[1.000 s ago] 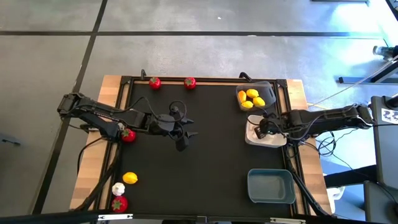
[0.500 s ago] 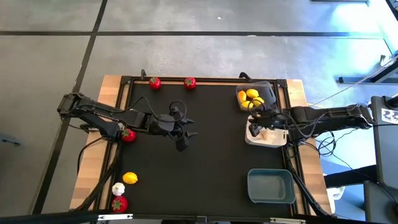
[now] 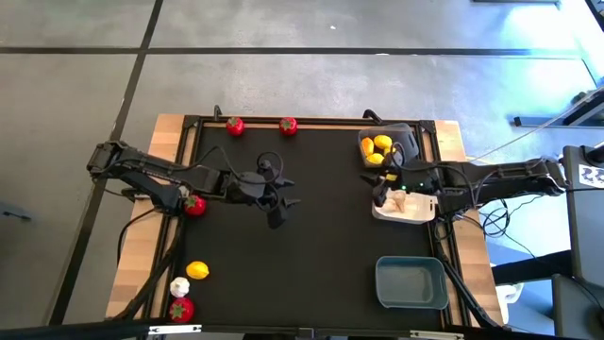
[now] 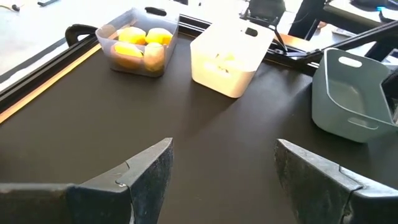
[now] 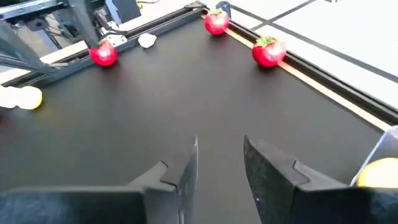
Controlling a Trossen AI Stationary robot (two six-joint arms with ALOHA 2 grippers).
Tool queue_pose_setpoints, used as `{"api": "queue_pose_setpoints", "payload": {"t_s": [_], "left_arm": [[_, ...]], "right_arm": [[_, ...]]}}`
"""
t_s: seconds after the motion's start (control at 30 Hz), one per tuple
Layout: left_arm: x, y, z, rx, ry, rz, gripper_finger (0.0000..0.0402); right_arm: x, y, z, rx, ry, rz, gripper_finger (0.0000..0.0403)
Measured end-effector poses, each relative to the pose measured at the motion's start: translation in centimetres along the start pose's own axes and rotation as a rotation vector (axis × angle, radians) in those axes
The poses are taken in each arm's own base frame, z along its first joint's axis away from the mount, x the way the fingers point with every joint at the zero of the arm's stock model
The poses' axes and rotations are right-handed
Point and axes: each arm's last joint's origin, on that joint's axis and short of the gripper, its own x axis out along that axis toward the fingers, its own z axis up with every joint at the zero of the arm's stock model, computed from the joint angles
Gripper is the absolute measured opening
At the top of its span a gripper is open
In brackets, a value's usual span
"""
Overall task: Sort produce into baskets
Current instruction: Put the garlic into the white bin
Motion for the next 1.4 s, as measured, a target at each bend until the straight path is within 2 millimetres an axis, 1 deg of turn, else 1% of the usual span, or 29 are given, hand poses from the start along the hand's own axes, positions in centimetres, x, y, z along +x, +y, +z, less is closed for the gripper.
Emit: {"api": "queue_pose_setpoints", "payload": {"t_s": [0.17, 0.3, 0.43, 0.6, 0.7, 0.9, 1.1, 1.3, 1.4], "left_arm": [[0.1, 0.3, -0.2, 0.033, 0.024, 0.015, 0.0272], [-0.5, 1.2, -0.1, 0.036, 0.053, 0.047, 0.0272], [-1.8, 2.7, 0.2, 0.006, 0.099, 0.101, 0.0272], [-4.0, 4.7, 0.3, -0.026, 0.146, 0.196, 0.0272], [-5.2, 5.7, 0.4, -0.017, 0.166, 0.229, 0.0272], [-7.0, 7.1, 0.2, -0.001, 0.217, 0.29, 0.0272], [-7.8, 9.0, -1.2, -0.014, 0.353, 0.521, 0.0272], [-8.3, 11.1, -2.7, -0.097, 0.535, 0.726, 0.0272], [-8.1, 11.9, -3.3, -0.132, 0.62, 0.805, 0.0272]], "right_arm": [[0.7, 0.3, -0.2, -0.031, 0.013, -0.006, 0.0131], [1.8, 0.5, -0.7, -0.074, 0.056, -0.025, 0.0131], [3.2, 0.9, -1.3, -0.097, 0.099, -0.043, 0.0131], [4.7, 1.7, -1.2, -0.159, 0.062, -0.02, 0.0131], [5.4, 2.0, -1.3, -0.199, 0.052, -0.008, 0.0131], [6.2, 2.4, -1.3, -0.198, 0.037, -0.002, 0.0131], [6.3, 2.4, -1.4, -0.2, 0.045, -0.004, 0.0131], [6.3, 2.5, -1.5, -0.199, 0.064, 0.041, 0.0131], [6.3, 2.5, -1.5, -0.2, 0.064, 0.044, 0.0131]]}}
